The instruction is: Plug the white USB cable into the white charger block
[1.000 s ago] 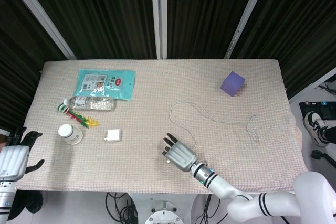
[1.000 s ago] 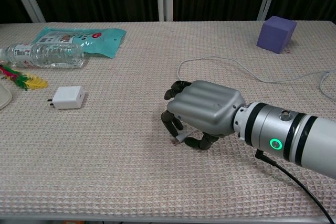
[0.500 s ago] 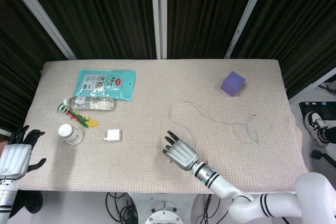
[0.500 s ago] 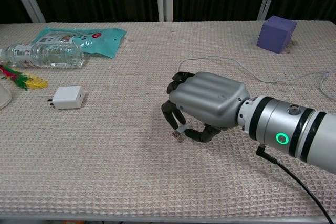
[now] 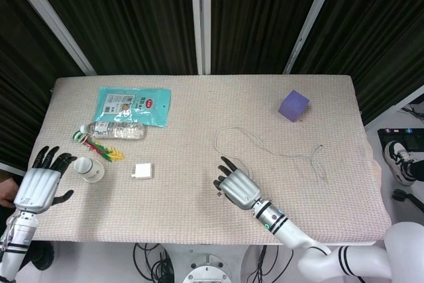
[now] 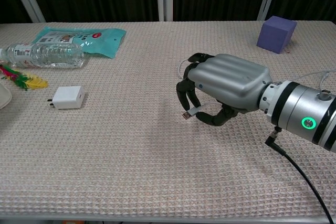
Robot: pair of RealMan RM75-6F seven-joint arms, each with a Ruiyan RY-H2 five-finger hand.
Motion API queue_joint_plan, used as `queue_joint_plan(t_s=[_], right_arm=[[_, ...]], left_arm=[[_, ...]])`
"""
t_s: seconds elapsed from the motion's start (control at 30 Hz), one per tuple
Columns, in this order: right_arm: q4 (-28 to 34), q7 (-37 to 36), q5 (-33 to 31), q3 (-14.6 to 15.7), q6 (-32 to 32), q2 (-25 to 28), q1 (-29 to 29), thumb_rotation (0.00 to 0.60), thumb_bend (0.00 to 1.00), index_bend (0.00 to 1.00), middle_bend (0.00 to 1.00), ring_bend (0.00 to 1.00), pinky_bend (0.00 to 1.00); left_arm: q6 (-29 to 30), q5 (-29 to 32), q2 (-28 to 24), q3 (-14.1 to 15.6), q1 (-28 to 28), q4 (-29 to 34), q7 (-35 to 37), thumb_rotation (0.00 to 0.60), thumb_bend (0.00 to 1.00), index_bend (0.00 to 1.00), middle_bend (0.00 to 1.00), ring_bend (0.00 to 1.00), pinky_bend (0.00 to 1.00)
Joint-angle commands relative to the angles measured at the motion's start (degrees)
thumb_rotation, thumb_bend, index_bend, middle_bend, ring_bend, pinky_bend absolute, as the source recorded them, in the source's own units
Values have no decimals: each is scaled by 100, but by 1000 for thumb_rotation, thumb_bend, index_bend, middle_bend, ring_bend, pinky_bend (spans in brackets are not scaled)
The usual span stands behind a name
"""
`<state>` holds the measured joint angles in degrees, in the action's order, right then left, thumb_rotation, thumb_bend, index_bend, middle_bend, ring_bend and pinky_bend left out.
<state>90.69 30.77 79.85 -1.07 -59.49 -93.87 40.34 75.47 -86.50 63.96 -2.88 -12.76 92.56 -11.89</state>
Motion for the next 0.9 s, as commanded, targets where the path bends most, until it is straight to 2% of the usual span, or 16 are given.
queue_joint_plan(t_s=[0.03,0.17,0.3,0.5,0.67,0.9], right_arm=[[-7,-112,70,-11,-92,80,-67,600,402,615,534,204,0],[67,-226,100,-69,-230,259,-157,600,404,617,532,205,0],[297,-265,46,-288,-457,650,-243,600,404,618,531,206,0],[748,-171,-158,-646,-706,1349,-344,600,403,619,531,205,0],[985,-67,-315,-763,-732,1752,-398,600,403,619,531,205,0],[1052,-43,-480,-759,-597,1960,-413,600,404,619,532,205,0]], left_arm=[[-234,-15,-15,-88,-224,89,-69,600,145,205,176,33,0],[-667,15,47,-199,-597,171,-104,600,145,205,176,34,0],[-1327,118,276,-330,-1123,203,-115,600,145,207,177,33,0],[-2255,762,1012,-516,-1818,-59,-525,600,145,224,194,34,0],[-2467,1486,1654,-589,-2069,-387,-1053,600,145,227,194,34,0],[-2145,2145,2088,-490,-2023,-434,-1577,600,147,236,203,34,0]])
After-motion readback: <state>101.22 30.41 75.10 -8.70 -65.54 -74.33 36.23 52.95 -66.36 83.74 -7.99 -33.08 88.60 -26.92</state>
